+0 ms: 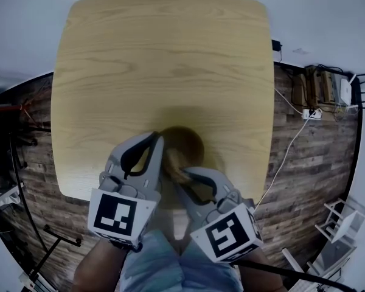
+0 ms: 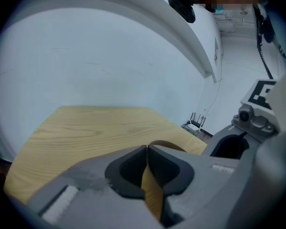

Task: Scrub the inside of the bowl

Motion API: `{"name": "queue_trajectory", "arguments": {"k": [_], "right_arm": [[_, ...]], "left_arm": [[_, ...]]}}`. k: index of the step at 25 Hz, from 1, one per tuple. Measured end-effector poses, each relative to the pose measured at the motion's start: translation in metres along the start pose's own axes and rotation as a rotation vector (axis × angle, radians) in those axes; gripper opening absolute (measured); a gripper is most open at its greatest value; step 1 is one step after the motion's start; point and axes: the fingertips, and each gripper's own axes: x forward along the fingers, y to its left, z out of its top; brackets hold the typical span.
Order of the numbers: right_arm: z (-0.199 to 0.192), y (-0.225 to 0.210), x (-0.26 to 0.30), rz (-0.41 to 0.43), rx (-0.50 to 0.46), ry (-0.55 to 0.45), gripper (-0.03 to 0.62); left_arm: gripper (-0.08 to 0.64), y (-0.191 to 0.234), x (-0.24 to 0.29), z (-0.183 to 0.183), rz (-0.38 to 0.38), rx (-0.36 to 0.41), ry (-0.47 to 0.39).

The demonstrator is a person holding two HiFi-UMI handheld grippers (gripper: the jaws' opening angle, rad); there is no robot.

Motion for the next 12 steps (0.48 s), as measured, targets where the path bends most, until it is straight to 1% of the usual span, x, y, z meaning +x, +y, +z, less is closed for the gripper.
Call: {"name": "queue_trajectory", "arguments": {"k": [2, 5, 12], "right_arm": [[0.002, 0.007, 0.000, 0.016, 0.002, -0.009, 0.058], [0.007, 0.014, -0.005, 0.028, -0.005, -0.023, 0.058], [0.016, 0.026, -0.025, 0.036, -0.013, -0.062, 0.058]], "left_arm": [[0.032, 0.001, 0.001, -0.003, 0.002, -0.001, 0.005], [0.032, 0.003, 0.001, -0.009, 0.001, 0.021, 0.011], [0.032, 0.004, 0.000, -0.009, 0.000, 0.010, 0.002]]}}
